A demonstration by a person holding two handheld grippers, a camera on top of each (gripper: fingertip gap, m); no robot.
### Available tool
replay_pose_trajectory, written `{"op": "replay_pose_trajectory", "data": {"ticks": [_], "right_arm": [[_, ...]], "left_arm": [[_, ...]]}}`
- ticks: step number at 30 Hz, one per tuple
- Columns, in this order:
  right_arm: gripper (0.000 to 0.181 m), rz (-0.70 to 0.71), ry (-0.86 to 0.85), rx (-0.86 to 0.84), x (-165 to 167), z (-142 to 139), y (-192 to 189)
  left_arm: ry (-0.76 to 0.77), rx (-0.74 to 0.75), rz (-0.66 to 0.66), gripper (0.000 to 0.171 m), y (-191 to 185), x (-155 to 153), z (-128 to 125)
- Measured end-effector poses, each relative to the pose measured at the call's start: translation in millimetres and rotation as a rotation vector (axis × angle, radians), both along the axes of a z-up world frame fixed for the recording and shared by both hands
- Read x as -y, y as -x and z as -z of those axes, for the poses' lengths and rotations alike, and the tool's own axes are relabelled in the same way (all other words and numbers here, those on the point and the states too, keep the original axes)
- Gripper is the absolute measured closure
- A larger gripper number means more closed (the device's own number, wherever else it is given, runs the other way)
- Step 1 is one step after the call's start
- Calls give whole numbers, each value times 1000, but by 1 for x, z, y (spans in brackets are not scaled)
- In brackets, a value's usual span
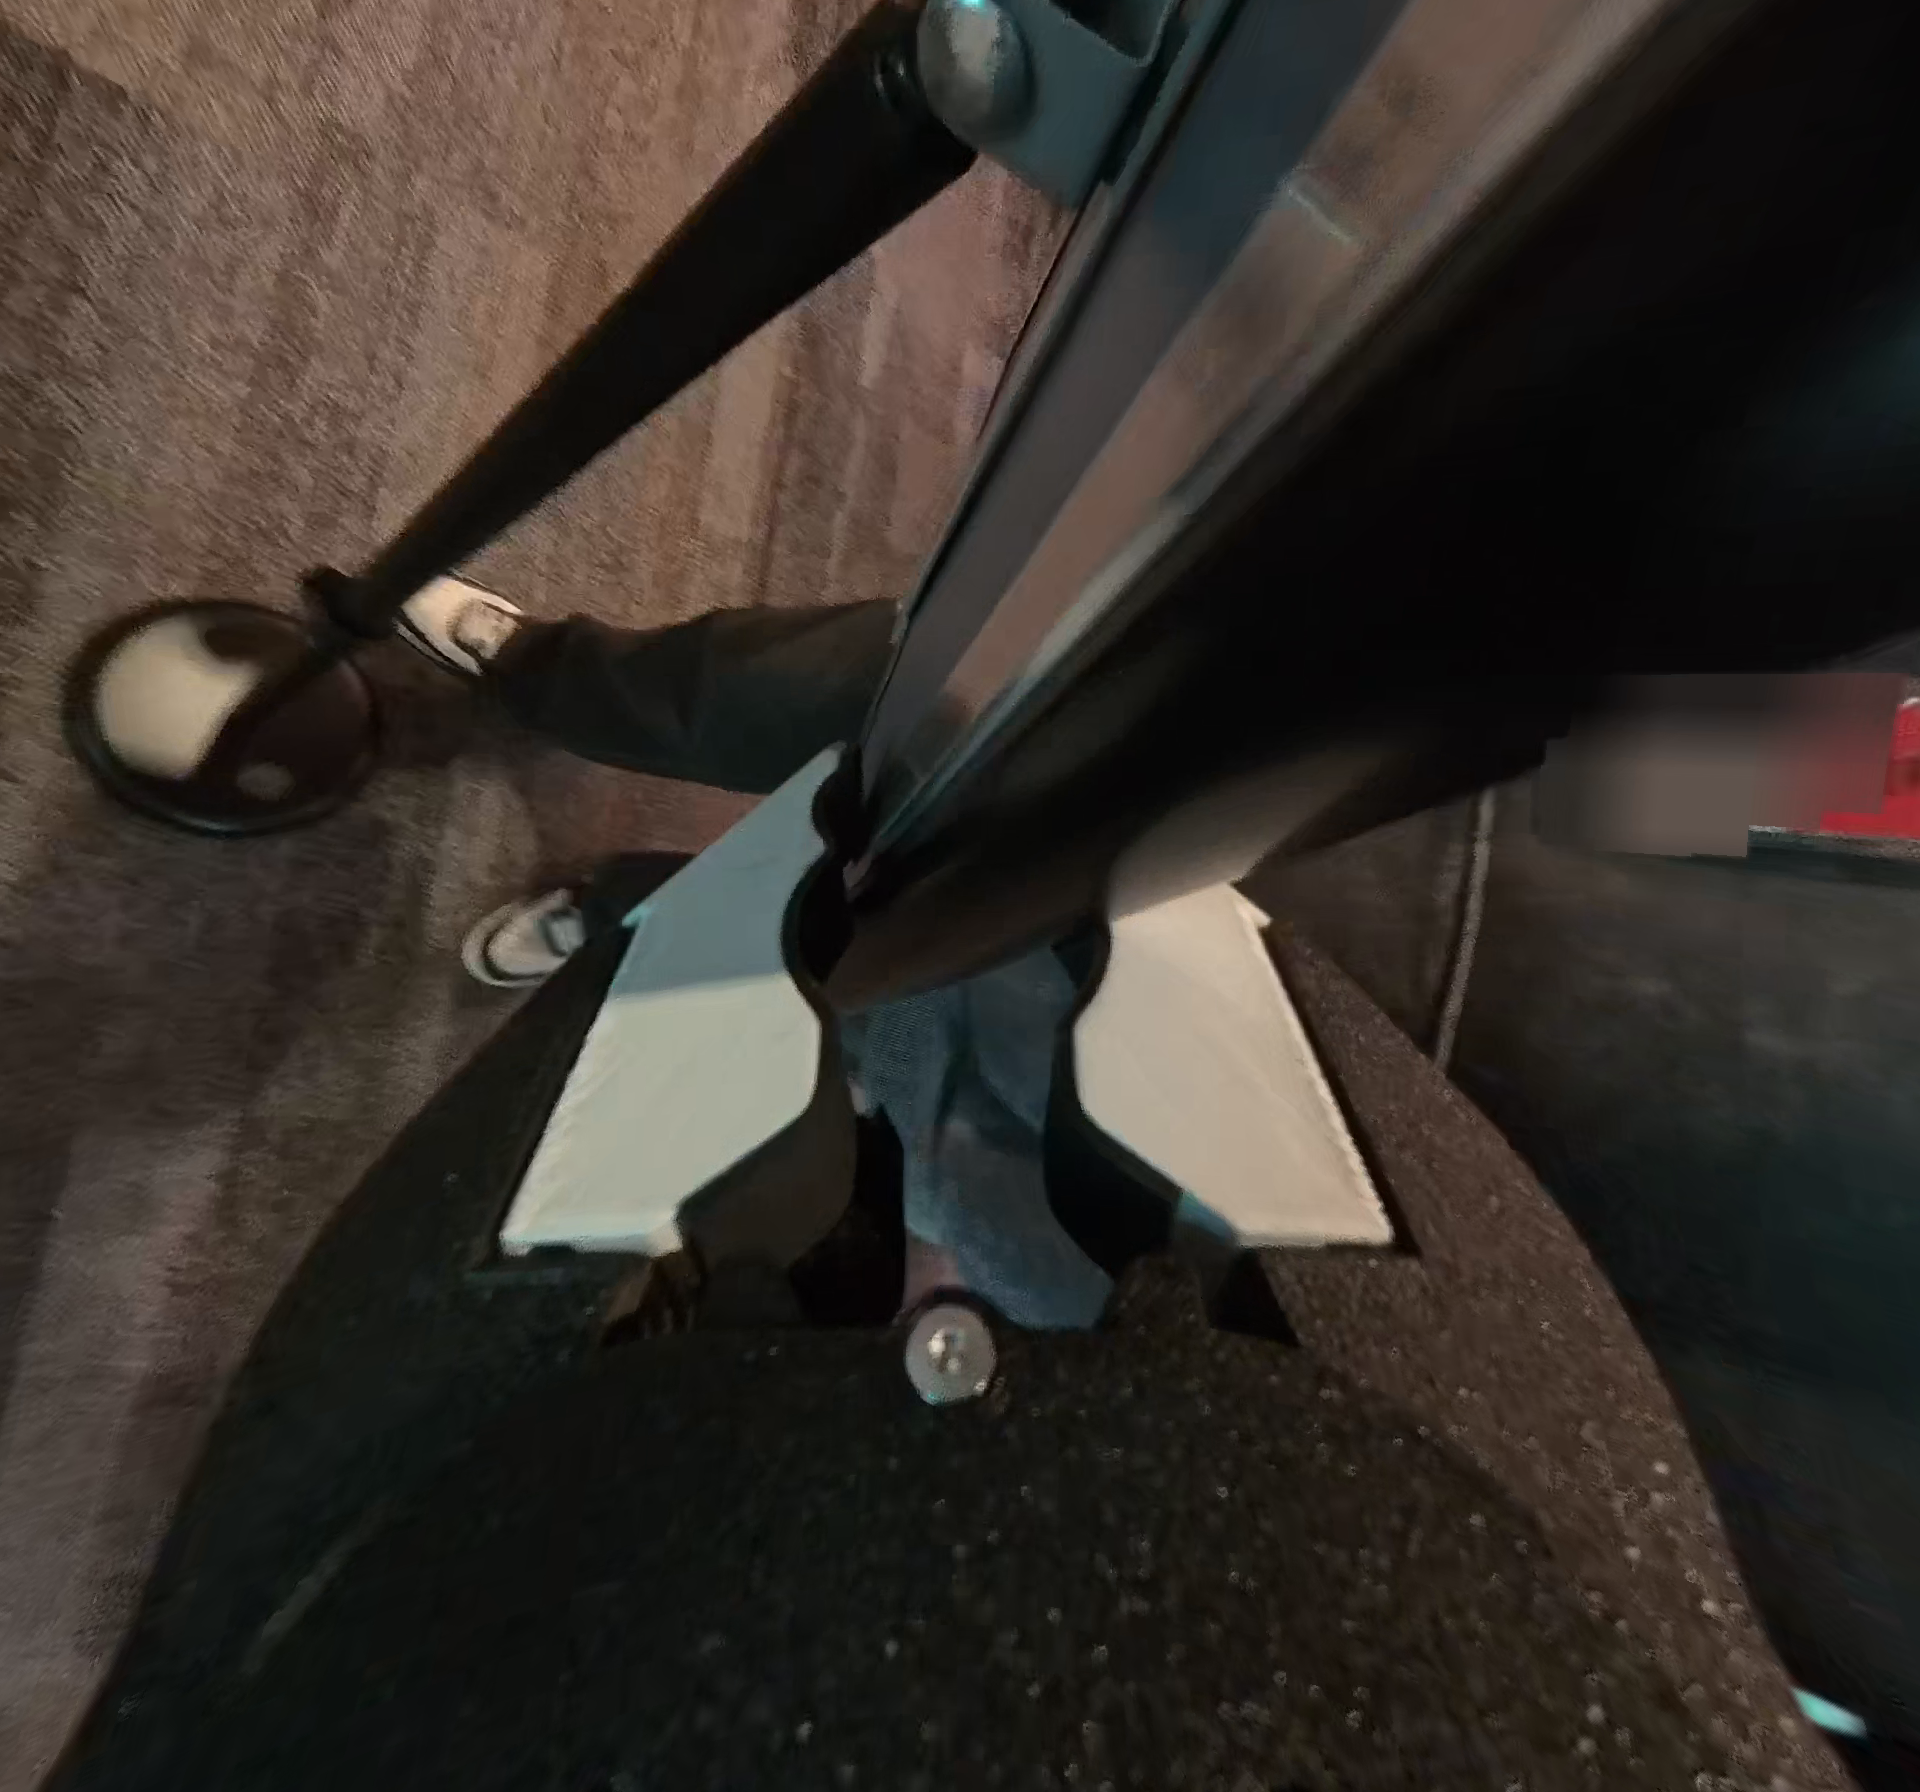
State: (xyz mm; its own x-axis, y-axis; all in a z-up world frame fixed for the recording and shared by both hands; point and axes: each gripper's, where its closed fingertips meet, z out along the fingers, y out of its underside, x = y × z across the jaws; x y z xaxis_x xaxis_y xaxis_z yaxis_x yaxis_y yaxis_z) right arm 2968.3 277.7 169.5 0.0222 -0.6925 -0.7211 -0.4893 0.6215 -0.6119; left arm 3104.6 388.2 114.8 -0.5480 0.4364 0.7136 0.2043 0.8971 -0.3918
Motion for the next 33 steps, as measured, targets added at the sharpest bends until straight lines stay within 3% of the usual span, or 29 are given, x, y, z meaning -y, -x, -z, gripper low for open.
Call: {"op": "replay_pose_trajectory", "data": {"ticks": [2,5,7,8,10,12,14,16,17,18,21,23,24,27,30,33], "right_arm": [[160,-15,339,44,-3,2,4],[158,-99,828,-26,-12,22,13],[158,-112,1014,-46,-17,30,15],[158,-80,998,-25,-20,28,15],[149,-45,814,-22,-25,25,20],[125,-34,531,52,-32,10,33],[124,-41,181,187,-28,-15,55],[128,8,-177,327,12,-35,71],[140,35,-363,324,41,-30,68],[129,29,-521,246,62,-12,57],[123,-283,-750,-2,47,38,8],[118,-475,-993,-43,31,34,-23],[118,-556,-1052,-76,22,30,-33],[121,-703,-984,-205,-5,35,-47],[122,-740,-981,-323,-19,38,-52],[144,-779,-1030,-352,-24,36,-53]], "left_arm": [[141,50,23,143,1,1,4],[489,275,25,146,-10,15,21],[705,443,33,147,-17,26,34],[759,461,8,148,-18,29,34],[777,428,-53,149,-15,33,32],[789,411,-102,150,-15,36,30],[779,388,-136,150,-19,37,29],[770,386,-144,151,-23,35,30],[762,386,-142,151,-23,33,31],[756,390,-135,150,-23,32,31],[728,415,-103,150,-21,30,33],[704,440,-84,150,-20,30,34],[694,452,-80,150,-20,30,35],[670,466,-99,151,-22,30,35],[658,467,-132,151,-22,29,36],[656,460,-163,151,-21,29,35]]}}
